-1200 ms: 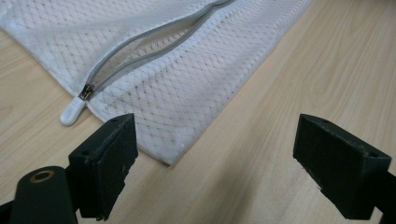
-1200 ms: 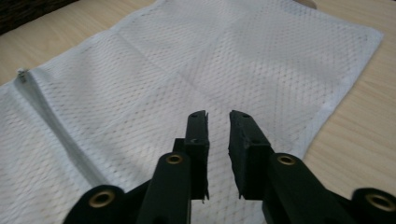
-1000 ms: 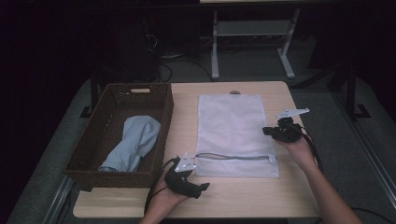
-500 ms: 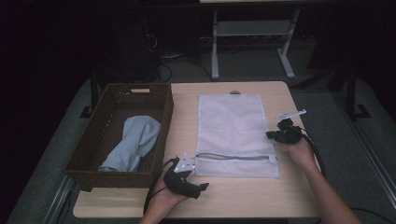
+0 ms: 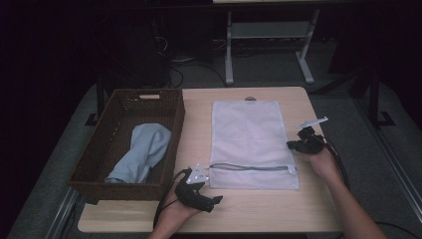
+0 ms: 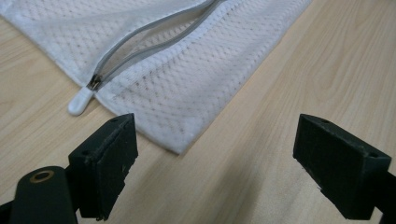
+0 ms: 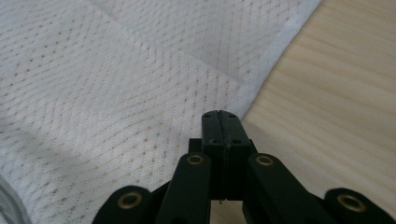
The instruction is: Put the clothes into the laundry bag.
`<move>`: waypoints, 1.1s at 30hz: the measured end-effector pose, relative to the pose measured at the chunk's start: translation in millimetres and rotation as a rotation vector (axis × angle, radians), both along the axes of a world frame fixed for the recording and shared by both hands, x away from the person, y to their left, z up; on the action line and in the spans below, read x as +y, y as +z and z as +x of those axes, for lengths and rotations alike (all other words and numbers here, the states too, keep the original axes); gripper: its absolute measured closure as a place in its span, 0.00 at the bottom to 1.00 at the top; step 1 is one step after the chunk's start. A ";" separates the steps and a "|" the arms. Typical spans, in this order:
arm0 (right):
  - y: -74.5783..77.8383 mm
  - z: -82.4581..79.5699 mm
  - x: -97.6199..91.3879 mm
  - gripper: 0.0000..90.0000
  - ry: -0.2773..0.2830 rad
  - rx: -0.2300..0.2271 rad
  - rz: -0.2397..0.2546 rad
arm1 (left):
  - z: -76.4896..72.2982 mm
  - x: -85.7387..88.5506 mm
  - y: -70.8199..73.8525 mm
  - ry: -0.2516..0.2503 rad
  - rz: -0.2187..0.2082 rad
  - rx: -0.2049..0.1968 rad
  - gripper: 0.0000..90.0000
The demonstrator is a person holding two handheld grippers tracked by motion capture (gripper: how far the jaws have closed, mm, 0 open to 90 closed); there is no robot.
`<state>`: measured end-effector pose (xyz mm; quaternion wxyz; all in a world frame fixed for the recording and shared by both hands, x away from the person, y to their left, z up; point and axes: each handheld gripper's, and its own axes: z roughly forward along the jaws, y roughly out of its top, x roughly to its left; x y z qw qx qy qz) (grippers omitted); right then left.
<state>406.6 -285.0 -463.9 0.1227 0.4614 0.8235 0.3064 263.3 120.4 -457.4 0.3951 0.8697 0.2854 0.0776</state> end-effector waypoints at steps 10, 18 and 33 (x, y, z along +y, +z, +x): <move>1.0 -0.4 -12.0 1.00 -0.027 0.004 -0.020 | -0.5 -0.9 -0.9 -0.001 0.004 0.004 0.15; 2.1 -2.0 -21.1 1.00 -0.049 0.002 -0.050 | -0.4 -0.5 -0.8 0.001 0.005 0.004 0.15; 1.7 -7.7 -48.2 1.00 -0.106 0.002 -0.051 | 1.9 -4.4 -0.2 -0.013 0.006 0.002 0.15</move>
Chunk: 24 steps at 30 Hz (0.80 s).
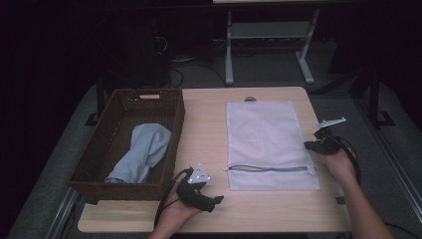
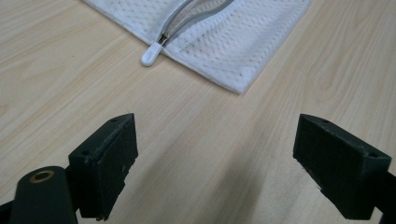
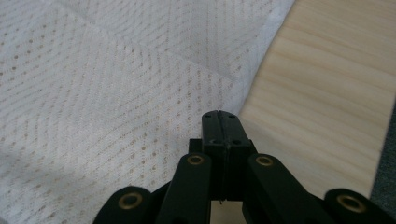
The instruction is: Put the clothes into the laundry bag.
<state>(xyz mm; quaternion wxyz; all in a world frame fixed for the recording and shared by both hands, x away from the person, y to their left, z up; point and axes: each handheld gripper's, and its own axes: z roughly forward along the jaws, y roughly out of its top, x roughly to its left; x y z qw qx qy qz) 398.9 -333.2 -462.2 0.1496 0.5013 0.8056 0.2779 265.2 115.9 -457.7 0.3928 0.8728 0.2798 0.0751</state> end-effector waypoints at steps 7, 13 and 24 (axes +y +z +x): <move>-0.1 -3.9 -17.8 1.00 -0.050 0.011 0.018 | 1.7 -3.1 0.0 -0.015 -0.002 0.000 0.15; 0.2 -6.1 -26.3 1.00 -0.076 0.013 0.011 | 2.5 -4.4 0.3 -0.018 -0.002 0.002 0.15; 1.0 -12.6 -45.2 1.00 -0.140 0.017 -0.009 | 4.9 -7.5 0.4 -0.033 -0.002 -0.003 0.15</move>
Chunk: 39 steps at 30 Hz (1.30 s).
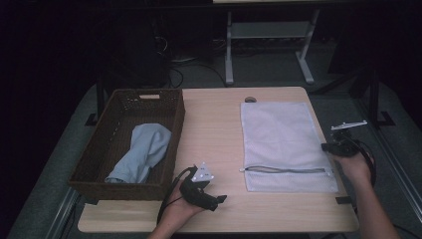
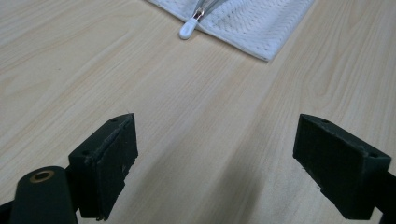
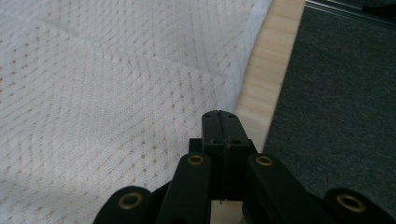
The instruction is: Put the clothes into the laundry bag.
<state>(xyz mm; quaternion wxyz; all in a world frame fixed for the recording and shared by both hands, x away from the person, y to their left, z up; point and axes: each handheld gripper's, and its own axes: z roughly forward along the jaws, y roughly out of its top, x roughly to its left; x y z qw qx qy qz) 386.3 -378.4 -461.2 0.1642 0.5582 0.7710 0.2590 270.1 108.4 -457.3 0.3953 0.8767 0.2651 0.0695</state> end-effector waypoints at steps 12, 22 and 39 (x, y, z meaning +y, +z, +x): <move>0.3 -4.7 -11.1 1.00 -0.046 -0.005 -0.032 | 0.7 -2.4 0.1 -0.007 -0.001 0.003 0.15; 7.4 -8.6 -8.5 0.94 -0.011 -0.043 -0.008 | 0.9 -2.2 -0.1 -0.006 -0.001 0.004 0.15; 30.7 -38.6 16.4 0.44 0.112 -0.127 0.082 | 0.7 -1.2 0.3 -0.005 -0.005 0.005 0.15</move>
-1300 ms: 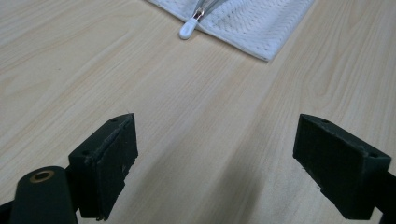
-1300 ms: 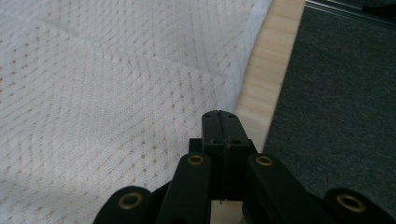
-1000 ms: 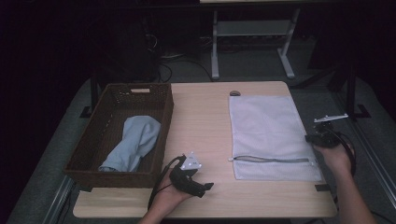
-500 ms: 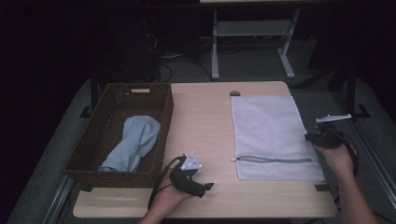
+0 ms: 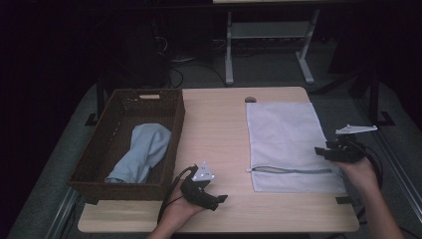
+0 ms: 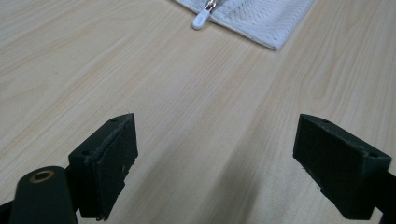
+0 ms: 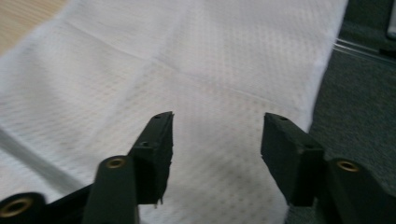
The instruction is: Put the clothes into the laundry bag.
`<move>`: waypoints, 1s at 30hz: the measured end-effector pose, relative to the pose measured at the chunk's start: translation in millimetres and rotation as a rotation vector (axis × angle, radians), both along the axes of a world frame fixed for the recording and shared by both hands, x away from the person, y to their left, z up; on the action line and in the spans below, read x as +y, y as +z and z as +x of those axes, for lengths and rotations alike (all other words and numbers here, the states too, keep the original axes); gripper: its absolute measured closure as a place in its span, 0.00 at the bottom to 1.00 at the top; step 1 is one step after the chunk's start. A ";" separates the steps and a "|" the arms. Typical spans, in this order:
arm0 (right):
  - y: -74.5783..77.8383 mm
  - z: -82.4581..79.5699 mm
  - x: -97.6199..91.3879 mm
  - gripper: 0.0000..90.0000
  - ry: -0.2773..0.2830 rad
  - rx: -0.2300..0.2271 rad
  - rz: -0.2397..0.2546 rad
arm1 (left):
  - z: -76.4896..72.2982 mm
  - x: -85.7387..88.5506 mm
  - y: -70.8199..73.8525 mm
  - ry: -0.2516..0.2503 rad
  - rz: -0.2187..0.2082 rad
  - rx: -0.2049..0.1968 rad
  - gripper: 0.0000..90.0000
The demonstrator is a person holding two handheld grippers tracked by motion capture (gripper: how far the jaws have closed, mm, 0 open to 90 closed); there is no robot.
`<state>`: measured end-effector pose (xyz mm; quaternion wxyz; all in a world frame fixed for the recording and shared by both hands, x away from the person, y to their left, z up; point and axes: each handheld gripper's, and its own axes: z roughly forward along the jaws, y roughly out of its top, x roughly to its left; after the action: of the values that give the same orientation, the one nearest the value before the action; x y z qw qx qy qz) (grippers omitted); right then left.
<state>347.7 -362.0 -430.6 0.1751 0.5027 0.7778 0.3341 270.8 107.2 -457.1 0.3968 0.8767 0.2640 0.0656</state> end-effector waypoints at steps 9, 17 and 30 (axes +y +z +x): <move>5.0 -34.5 17.7 0.27 0.087 -0.025 0.016 | -1.2 0.0 0.3 0.000 0.003 -0.001 0.15; 4.0 -73.9 30.5 0.21 0.155 -0.074 0.013 | -2.0 -0.3 0.2 -0.001 0.005 0.002 0.15; -1.9 -108.5 62.3 0.16 0.254 -0.110 0.041 | -4.9 0.4 -0.5 0.001 0.006 0.007 0.14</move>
<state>239.1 -299.7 -432.4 0.1637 0.3845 0.8174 0.3965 265.9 107.6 -457.6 0.3933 0.8779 0.2656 0.0633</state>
